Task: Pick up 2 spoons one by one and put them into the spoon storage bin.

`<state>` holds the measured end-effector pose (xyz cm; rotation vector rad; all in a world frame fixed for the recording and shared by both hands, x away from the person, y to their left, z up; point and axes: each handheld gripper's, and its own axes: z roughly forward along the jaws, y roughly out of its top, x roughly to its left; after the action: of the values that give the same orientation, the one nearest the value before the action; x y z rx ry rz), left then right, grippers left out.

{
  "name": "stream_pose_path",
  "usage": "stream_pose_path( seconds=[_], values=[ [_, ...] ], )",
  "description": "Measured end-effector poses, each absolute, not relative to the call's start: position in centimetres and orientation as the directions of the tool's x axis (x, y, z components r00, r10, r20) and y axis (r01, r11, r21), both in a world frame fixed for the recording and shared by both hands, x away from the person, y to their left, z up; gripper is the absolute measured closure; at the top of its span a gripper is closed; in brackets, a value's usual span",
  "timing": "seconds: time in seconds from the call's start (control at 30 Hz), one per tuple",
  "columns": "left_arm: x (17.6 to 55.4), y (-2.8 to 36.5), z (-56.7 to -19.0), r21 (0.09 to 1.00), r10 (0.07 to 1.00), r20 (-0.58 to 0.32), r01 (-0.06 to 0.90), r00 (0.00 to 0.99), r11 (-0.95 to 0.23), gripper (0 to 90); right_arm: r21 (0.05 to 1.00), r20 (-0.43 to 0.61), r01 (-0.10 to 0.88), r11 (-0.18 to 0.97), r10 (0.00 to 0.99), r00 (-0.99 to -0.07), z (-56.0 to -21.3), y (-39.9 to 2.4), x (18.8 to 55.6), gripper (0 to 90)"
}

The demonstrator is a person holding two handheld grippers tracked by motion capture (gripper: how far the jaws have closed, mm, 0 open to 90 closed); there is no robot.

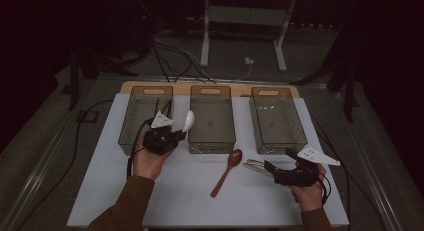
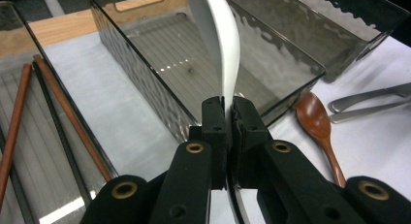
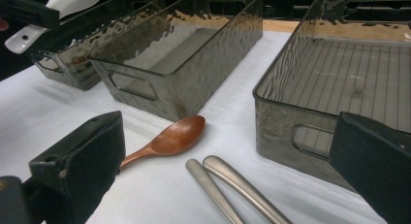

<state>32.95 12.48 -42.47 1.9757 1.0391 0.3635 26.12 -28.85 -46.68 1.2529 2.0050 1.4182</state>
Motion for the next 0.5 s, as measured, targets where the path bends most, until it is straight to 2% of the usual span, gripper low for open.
stream_pose_path(
  seconds=[0.5],
  values=[
    [34.8, 10.6, -42.2, 0.800, 0.772, -0.115, 0.519, 0.625, -0.301, 87.2, 0.891, 0.178, 0.445, 0.092, 0.830, -0.528, -46.7, -28.8, 26.1, 0.0]
  ],
)
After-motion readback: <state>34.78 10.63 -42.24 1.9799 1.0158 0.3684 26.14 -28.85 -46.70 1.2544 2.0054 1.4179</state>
